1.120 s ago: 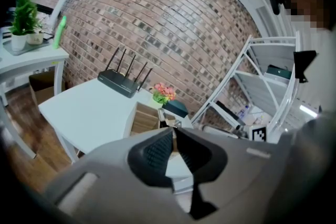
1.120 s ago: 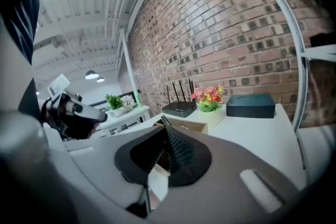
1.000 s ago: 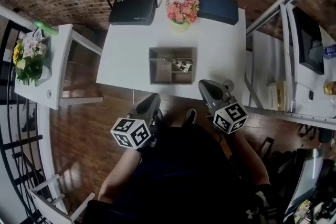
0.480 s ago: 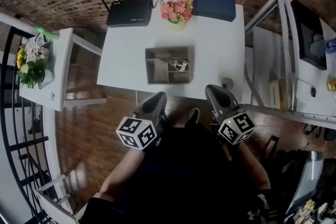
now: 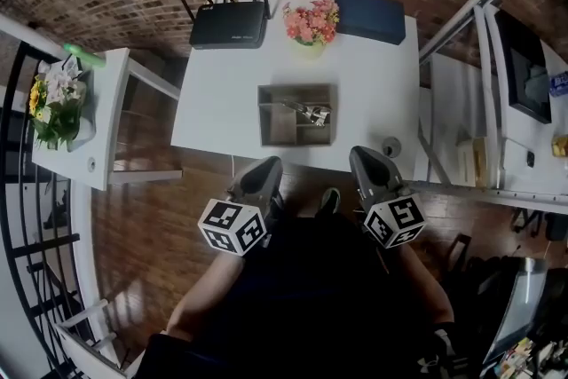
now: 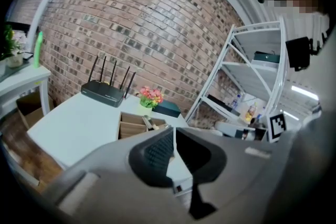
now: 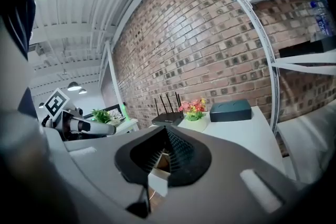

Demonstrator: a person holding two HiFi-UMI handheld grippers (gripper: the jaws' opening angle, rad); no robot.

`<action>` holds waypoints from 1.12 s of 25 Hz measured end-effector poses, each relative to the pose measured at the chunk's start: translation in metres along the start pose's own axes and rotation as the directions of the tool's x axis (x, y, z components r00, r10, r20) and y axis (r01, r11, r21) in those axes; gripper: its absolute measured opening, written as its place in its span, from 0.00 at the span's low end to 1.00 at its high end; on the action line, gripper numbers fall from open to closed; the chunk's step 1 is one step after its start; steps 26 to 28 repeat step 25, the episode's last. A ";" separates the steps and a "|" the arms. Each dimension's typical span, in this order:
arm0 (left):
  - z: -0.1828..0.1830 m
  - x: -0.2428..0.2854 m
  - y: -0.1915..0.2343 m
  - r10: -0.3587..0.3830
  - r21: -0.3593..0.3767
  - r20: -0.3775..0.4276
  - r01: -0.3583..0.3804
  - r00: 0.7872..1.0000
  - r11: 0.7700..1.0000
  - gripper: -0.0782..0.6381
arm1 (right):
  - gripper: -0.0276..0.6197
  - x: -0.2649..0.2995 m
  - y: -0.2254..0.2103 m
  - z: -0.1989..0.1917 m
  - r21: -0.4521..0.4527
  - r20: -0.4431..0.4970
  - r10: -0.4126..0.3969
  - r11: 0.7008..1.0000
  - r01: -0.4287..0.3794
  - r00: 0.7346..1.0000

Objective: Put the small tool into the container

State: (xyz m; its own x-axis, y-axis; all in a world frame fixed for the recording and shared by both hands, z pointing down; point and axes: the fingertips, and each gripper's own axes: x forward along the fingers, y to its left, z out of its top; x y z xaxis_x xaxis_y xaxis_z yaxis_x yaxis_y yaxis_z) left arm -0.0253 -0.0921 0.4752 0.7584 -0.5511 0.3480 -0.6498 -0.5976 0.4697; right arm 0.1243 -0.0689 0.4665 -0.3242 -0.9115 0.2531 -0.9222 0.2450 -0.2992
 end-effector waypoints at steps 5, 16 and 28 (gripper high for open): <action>0.002 -0.003 0.007 -0.018 0.000 -0.002 0.018 1.000 1.000 0.13 | 0.06 0.003 0.009 -0.001 -0.018 -0.005 -0.017 1.000 0.017 1.000; 0.002 -0.006 0.014 -0.040 -0.007 -0.020 0.040 0.999 0.999 0.13 | 0.06 0.008 0.014 -0.002 -0.025 -0.014 -0.040 0.999 0.039 0.999; 0.004 -0.006 0.018 -0.045 -0.005 -0.024 0.045 0.999 0.999 0.13 | 0.06 0.014 0.016 -0.005 -0.027 -0.023 -0.034 0.999 0.033 0.999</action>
